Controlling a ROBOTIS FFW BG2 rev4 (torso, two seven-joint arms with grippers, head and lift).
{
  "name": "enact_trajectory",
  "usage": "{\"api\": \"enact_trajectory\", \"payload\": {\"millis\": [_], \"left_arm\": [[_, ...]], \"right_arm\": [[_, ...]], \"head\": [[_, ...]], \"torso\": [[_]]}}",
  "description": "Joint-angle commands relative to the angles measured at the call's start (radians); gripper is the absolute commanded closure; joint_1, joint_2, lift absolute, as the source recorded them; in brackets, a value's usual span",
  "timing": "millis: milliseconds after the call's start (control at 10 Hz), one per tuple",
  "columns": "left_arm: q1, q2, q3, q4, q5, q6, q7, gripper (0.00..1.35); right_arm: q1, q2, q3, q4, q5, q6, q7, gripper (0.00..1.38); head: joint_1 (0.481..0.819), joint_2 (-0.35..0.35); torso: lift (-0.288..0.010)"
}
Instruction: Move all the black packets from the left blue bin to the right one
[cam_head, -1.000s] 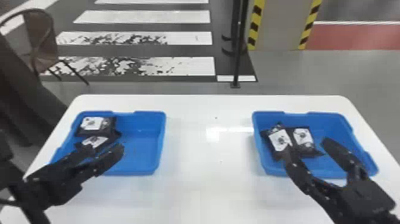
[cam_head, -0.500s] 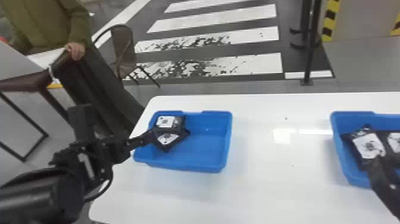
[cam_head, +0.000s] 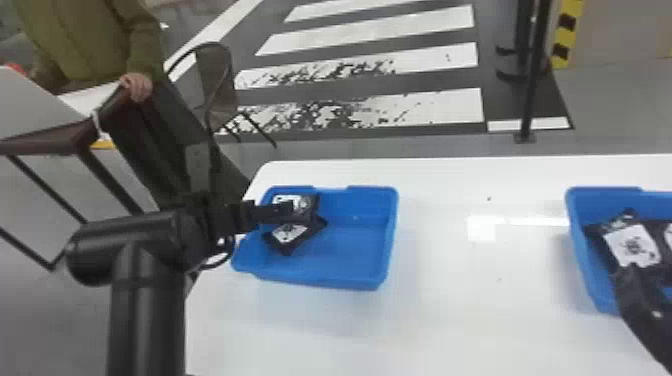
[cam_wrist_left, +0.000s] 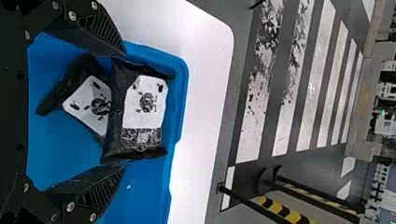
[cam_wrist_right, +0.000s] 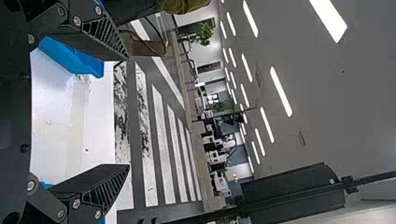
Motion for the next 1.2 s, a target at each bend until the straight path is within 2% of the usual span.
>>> {"api": "enact_trajectory", "payload": {"millis": [0, 100, 300, 400, 700, 900, 1000, 1100], "left_arm": [[-0.054, 0.003, -0.031, 0.055, -0.066, 0.018, 0.004, 0.18], [-0.078, 0.012, -0.055, 0.067, -0.106, 0.033, 0.013, 0.18], [-0.172, 0.039, -0.123, 0.204, -0.144, 0.030, 0.016, 0.18], [-0.194, 0.046, -0.147, 0.239, -0.144, 0.028, 0.016, 0.18], [-0.235, 0.043, -0.183, 0.339, -0.150, 0.018, 0.016, 0.18], [-0.260, 0.036, -0.201, 0.447, -0.150, -0.014, 0.018, 0.19], [-0.267, 0.035, -0.211, 0.479, -0.152, -0.034, 0.018, 0.28], [-0.267, 0.033, -0.209, 0.489, -0.166, -0.061, 0.018, 0.62]], "right_arm": [[-0.009, 0.000, 0.006, 0.010, -0.011, 0.007, 0.004, 0.22], [-0.009, 0.000, 0.006, 0.015, -0.021, 0.014, 0.005, 0.22], [-0.014, 0.000, 0.008, 0.022, -0.029, 0.021, 0.007, 0.22], [-0.019, 0.000, 0.008, 0.030, -0.031, 0.021, 0.011, 0.22], [-0.024, 0.000, 0.014, 0.042, -0.047, 0.024, 0.011, 0.22], [-0.028, 0.000, 0.018, 0.049, -0.057, 0.024, 0.011, 0.22], [-0.031, 0.000, 0.020, 0.054, -0.067, 0.024, 0.011, 0.22], [-0.031, 0.000, 0.022, 0.059, -0.071, 0.024, 0.011, 0.22]], "head": [[0.695, 0.330], [0.695, 0.333], [0.695, 0.343], [0.695, 0.341], [0.695, 0.330], [0.695, 0.323], [0.695, 0.319], [0.695, 0.317]], "torso": [[-0.140], [-0.140], [-0.140], [-0.140], [-0.140], [-0.140], [-0.140], [-0.140]]}}
